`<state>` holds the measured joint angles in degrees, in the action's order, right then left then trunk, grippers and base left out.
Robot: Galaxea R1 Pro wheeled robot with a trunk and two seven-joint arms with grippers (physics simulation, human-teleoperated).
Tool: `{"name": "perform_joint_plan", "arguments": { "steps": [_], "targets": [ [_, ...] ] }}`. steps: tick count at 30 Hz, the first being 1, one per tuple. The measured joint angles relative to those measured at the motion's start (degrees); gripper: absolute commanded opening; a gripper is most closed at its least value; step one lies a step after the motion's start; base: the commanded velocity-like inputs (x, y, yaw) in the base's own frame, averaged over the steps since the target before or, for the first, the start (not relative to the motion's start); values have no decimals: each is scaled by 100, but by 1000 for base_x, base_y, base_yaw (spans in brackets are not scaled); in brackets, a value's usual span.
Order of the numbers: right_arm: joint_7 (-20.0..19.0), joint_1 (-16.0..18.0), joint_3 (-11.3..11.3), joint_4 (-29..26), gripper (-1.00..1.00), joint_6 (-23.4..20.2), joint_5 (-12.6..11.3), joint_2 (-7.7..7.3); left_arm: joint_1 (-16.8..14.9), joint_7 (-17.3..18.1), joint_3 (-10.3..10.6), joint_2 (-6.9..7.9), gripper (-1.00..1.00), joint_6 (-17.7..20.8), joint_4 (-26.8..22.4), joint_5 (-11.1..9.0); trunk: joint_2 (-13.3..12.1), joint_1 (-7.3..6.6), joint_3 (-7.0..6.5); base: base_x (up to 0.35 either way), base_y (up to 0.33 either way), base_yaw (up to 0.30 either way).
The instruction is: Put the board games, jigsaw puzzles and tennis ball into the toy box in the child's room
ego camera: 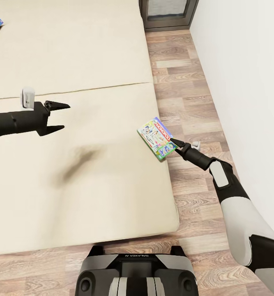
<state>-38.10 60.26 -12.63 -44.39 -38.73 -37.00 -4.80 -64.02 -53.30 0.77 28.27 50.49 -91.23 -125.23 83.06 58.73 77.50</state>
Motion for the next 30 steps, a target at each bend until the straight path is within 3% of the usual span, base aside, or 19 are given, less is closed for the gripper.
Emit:
{"name": "perform_joint_plan", "arguments": {
  "steps": [30],
  "targets": [
    [11,1,4,3,100,3,5,18,-1,0,0,0,100,-1,2,0,0,0,0,0,0,0]
  ]
}}
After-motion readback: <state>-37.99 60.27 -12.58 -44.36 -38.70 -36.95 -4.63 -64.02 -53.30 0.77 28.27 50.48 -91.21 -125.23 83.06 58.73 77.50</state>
